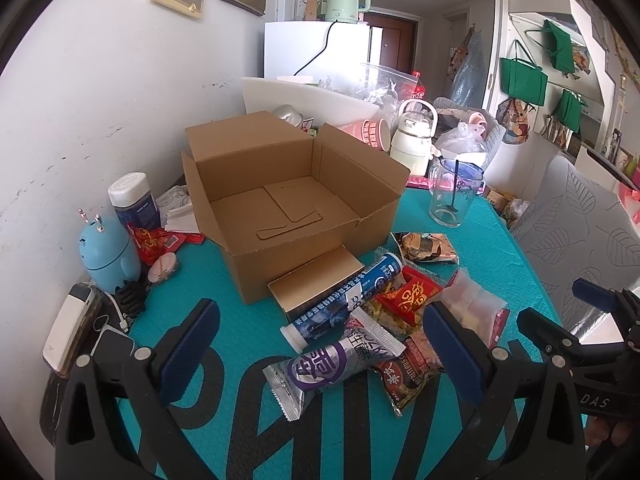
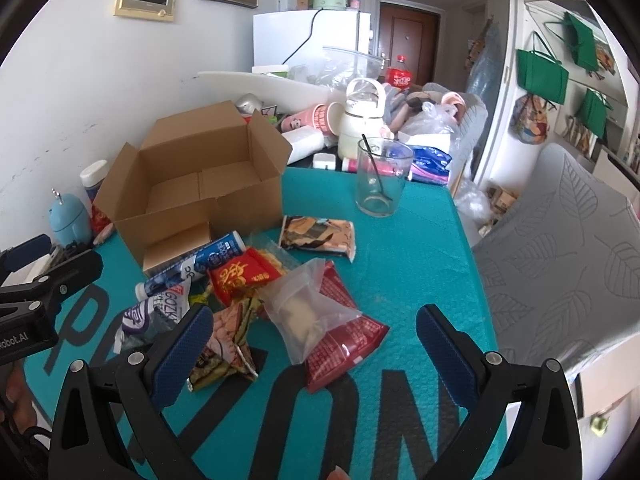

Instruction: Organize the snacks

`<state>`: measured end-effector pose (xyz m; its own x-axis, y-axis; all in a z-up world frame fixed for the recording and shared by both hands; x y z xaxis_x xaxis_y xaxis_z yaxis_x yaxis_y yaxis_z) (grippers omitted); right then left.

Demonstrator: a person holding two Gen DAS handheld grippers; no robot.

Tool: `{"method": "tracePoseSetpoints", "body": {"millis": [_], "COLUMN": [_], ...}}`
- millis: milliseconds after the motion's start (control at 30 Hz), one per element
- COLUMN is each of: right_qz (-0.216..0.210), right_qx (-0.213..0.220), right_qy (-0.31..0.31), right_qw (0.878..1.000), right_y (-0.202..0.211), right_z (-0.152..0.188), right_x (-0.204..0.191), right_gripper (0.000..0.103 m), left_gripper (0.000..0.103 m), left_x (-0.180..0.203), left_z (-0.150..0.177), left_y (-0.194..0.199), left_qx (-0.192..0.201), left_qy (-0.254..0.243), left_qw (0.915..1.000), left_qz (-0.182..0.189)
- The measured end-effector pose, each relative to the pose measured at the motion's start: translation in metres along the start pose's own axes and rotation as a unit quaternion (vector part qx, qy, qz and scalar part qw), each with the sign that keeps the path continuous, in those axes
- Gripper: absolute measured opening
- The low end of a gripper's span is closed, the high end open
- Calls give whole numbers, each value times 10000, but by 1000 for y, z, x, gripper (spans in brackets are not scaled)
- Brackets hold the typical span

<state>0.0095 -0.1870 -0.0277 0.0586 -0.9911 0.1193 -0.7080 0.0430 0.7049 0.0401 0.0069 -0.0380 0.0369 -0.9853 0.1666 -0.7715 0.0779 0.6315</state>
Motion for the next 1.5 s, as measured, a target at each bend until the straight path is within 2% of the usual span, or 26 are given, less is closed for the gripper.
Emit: {"method": "tracePoseSetpoints", "body": {"millis": [333,867,1133,1233,1333,1500], "right_qz": [80,-154,-433,-665,-948,-1109], "right_qx": [10,11,53,16,-50,-78], "right_qy": [-37,-147,-29,-41,-56,113], "right_qw": [10000,9998,9990,9978,9955,9937], "right_y": [10,12,2,-8,-23,-43], "right_z": [5,23,36,41,46,51], "right_x": [-4,-22,-44,-54,-63,-73], "right_gripper": [103,103,103,103,98,95], "left_gripper": [103,103,103,103,103,103], "left_x": [-4,-19,-40,-45,-48,-54], "left_z": [2,14,27,33,39,49], "left_y": [4,9,3,-2,-7,-19], "left_qx": [-21,-39,-109,-201,-265,-455], "left_qy": [26,-8,186,222,209,273], "left_qw": [9999,9998,9994,9991,9991,9982], "left_qz": [127,201,278,292,253,283]}}
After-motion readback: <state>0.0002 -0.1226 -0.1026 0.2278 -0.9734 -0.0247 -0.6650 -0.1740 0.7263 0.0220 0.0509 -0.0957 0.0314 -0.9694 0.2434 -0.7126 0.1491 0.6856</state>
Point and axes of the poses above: each gripper's, at about its wrist camera, not at the fingertips, and y roughly against the way its jaws point, x to its right, z to its underside, the point moved 6 cm from there along -y, roughly the way its jaws point, and after that the axes turned 8 degrees about y, right-handed, at the moved point
